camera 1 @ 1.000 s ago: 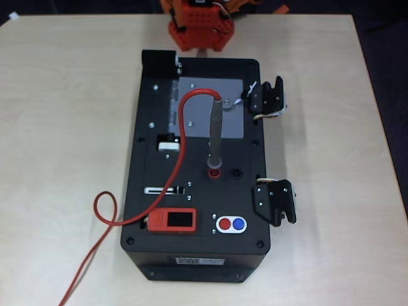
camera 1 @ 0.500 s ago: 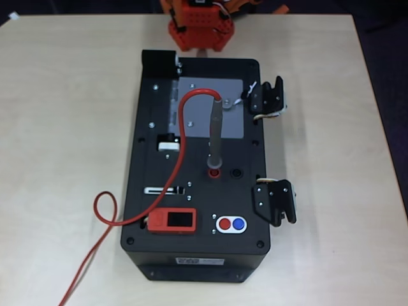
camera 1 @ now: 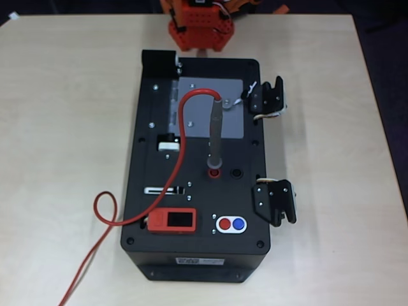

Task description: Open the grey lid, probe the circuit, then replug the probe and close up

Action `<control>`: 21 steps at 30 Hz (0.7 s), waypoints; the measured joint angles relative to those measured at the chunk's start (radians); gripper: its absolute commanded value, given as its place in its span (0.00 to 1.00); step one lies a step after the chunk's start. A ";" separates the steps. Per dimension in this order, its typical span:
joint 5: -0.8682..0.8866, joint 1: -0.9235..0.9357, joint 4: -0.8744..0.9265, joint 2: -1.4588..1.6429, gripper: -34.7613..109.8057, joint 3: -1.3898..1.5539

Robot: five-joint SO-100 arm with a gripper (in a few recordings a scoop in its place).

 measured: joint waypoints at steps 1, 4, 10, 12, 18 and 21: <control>0.000 0.000 0.000 0.000 0.24 0.000; 0.000 0.000 0.000 0.000 0.24 0.000; 0.000 0.000 0.000 0.000 0.25 0.000; -0.008 0.000 0.000 0.000 0.24 0.000; -0.299 0.000 0.000 0.000 0.24 0.000; -0.431 -0.003 0.017 0.000 0.24 0.000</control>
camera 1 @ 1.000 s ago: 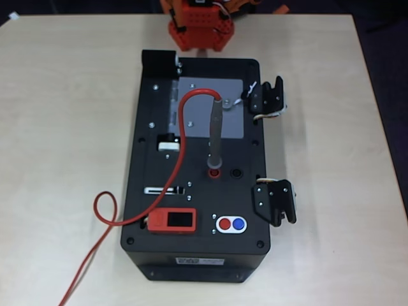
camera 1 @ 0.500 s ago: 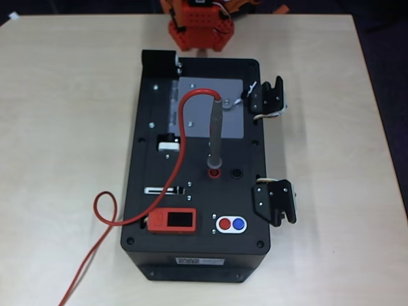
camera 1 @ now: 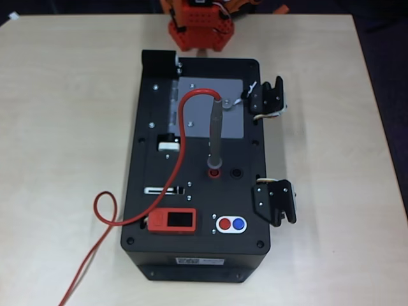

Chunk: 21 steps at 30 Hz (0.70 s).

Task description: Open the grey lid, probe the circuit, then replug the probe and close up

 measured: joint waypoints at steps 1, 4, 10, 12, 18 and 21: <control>-0.061 -0.002 0.017 0.000 0.24 0.000; -0.242 -0.015 0.064 0.000 0.24 0.000; -0.285 -0.035 0.221 0.000 0.24 -0.014; -0.334 -0.018 0.310 0.000 0.24 -0.025; -0.364 0.015 0.676 0.000 0.24 -0.156; -0.357 0.005 0.910 0.000 0.24 -0.233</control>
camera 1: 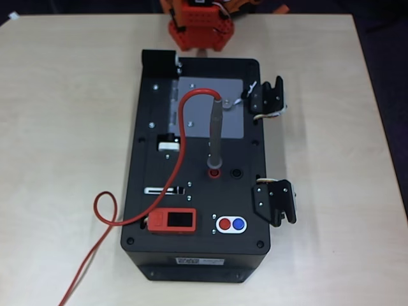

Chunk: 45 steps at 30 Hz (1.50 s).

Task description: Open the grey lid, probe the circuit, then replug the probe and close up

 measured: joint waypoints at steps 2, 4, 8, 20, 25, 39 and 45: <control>0.000 -0.011 0.155 0.000 0.24 -0.051; 0.000 -0.017 0.310 0.000 0.24 -0.092; 0.000 -0.087 0.541 -0.008 0.24 -0.135; -0.351 -0.295 1.091 -0.249 0.24 -0.359; -0.491 -0.350 1.433 -0.273 0.24 -0.413; -1.049 -0.324 1.896 -0.479 0.24 -0.617; -1.244 -0.313 2.034 -0.568 0.24 -0.647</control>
